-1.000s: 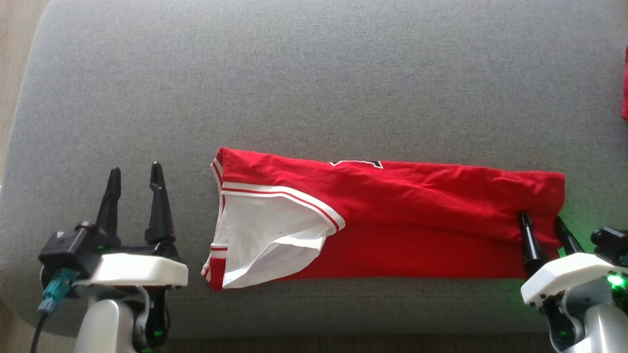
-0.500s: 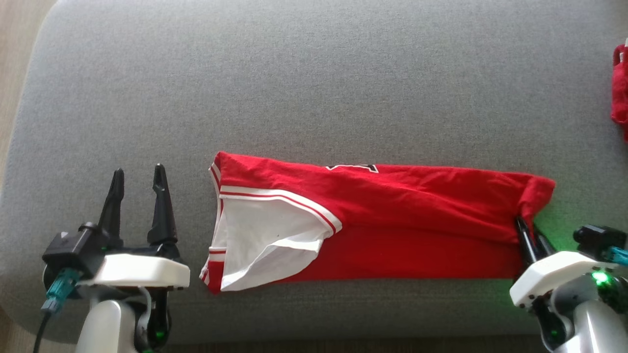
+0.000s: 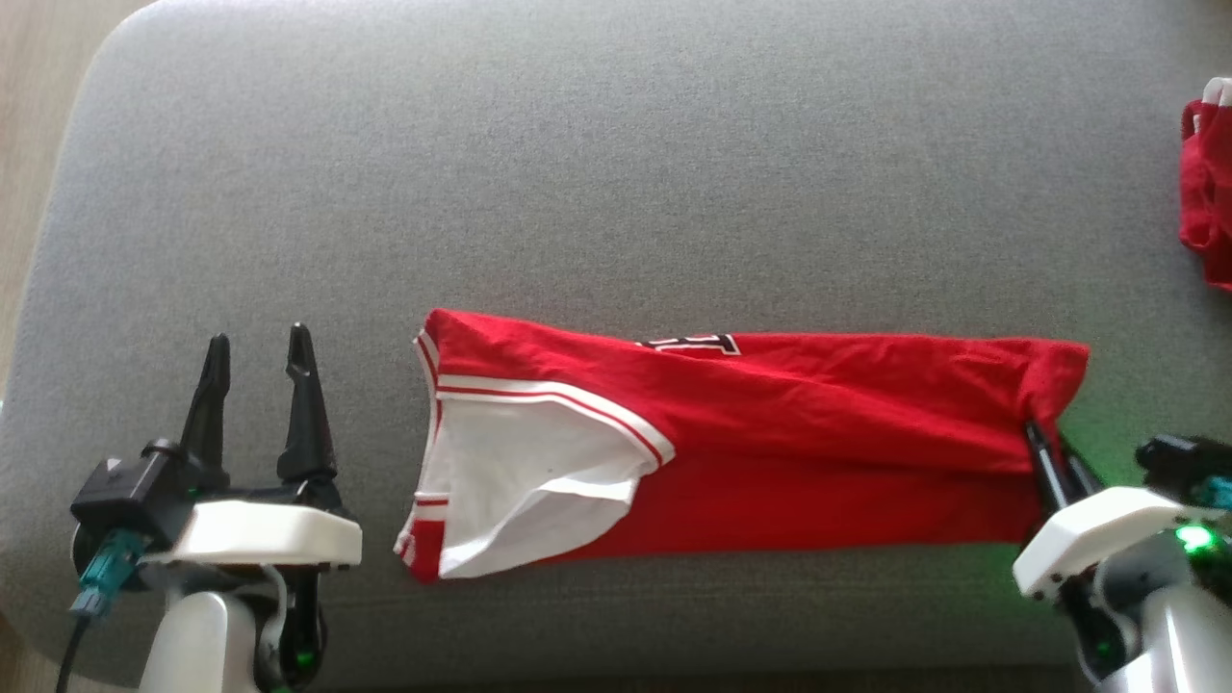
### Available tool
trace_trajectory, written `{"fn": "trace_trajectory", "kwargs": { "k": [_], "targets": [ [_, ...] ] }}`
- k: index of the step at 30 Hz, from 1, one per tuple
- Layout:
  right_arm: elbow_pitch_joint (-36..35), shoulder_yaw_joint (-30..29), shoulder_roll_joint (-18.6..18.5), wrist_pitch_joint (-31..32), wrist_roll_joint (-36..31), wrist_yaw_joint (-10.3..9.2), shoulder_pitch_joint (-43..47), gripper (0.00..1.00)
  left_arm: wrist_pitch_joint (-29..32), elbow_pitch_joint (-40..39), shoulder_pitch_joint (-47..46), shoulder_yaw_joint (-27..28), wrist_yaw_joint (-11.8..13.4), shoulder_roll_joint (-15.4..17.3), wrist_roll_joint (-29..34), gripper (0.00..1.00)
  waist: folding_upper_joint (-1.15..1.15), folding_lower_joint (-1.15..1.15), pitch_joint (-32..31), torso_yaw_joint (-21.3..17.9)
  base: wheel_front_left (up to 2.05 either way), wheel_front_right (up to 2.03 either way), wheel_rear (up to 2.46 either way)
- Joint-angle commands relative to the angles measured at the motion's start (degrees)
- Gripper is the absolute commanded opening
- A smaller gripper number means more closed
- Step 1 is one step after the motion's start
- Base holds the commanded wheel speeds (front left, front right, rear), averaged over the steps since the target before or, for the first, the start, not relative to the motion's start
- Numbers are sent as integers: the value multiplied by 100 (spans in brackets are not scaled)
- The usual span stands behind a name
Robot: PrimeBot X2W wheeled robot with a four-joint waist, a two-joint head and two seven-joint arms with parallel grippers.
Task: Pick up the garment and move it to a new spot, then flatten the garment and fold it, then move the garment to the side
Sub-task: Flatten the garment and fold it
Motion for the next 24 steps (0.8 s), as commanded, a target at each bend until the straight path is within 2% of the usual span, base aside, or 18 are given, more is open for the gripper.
{"fn": "trace_trajectory", "kwargs": {
  "k": [1,10,18,24],
  "targets": [
    [-219,56,-148,8,-29,-2,-267,0,-70,-205,-68,198,-21,29,57,100,0,0,-4,-4,0,0,0],
    [-323,-270,-536,193,-51,-2,-663,0,-70,-220,-75,198,-20,29,58,100,0,0,-23,16,0,0,0],
    [43,-784,-937,174,-334,-2,-1045,0,-70,-230,-91,213,-23,29,61,100,0,0,-4,53,0,0,0],
    [202,-657,-882,148,-462,-2,-1190,0,-70,-214,-127,256,-18,29,71,100,0,0,-47,38,0,0,0]
  ]
}}
